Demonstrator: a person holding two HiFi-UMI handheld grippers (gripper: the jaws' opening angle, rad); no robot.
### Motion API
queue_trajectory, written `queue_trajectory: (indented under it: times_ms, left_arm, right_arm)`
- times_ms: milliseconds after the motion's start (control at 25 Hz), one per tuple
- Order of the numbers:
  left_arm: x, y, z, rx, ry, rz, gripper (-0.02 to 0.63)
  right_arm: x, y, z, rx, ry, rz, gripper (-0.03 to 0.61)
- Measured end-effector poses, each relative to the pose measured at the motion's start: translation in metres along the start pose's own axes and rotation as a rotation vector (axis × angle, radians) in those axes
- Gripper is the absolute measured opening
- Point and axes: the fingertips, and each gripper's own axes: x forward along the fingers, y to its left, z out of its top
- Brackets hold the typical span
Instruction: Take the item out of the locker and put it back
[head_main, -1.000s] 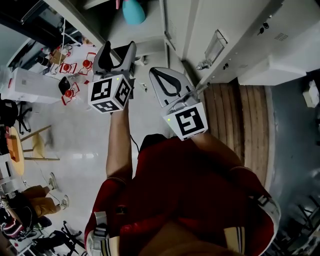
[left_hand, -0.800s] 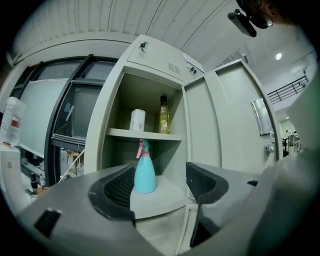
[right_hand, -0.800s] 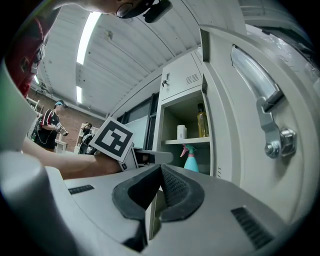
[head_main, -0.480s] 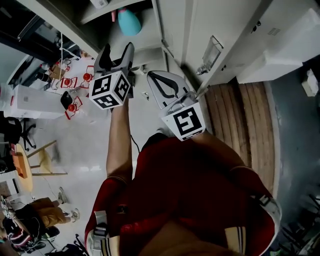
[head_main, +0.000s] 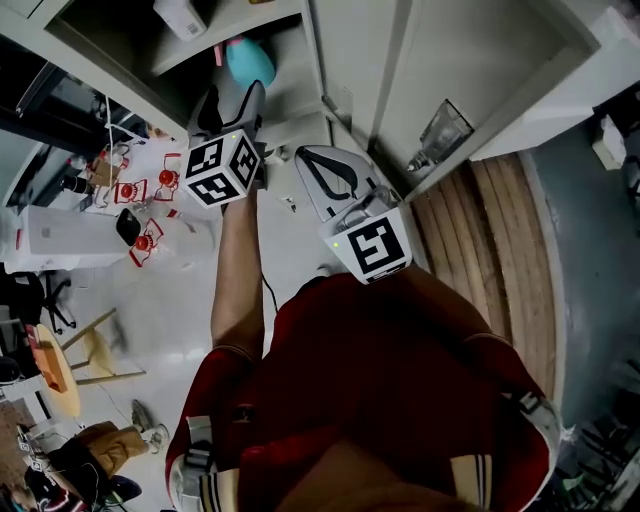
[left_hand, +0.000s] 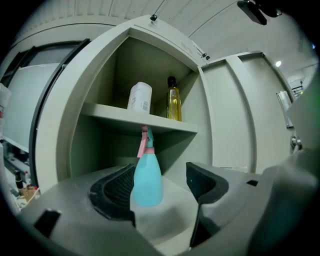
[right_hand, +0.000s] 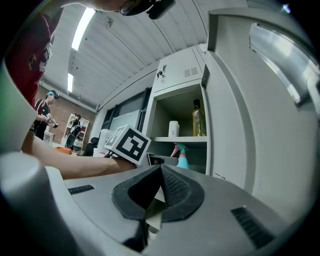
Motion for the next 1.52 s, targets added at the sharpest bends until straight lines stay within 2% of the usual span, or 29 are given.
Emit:
queue_trajectory:
  times_ms: [160,480,920,1520]
  left_arm:
    - [0.022,0.011,-0.003,-0.006,0.011,-0.017,0.311]
    - [0.054,0.031,-0.007,-0.015,0.027,-0.055,0.327]
    - [0.085,0.032,-0.004,-0.010,0.049,-0.096,0.328]
    - [0.112,0.034,-0.013,-0.004,0.111,-0.113,0.328]
  right_arm:
    - [0.017,-0.003,-0.001,-0.038,-0.002,0.002,-0.003]
    - [0.044,-0.006,-0.011,-0.046,0.022,-0.017,-0.003]
    - [0.052,-0.021,-0.012,-0.048,0.032,-0.068,-0.003]
    - [0.052,-0.026,-0.019,-0.043,0.063,-0.094,-0.003]
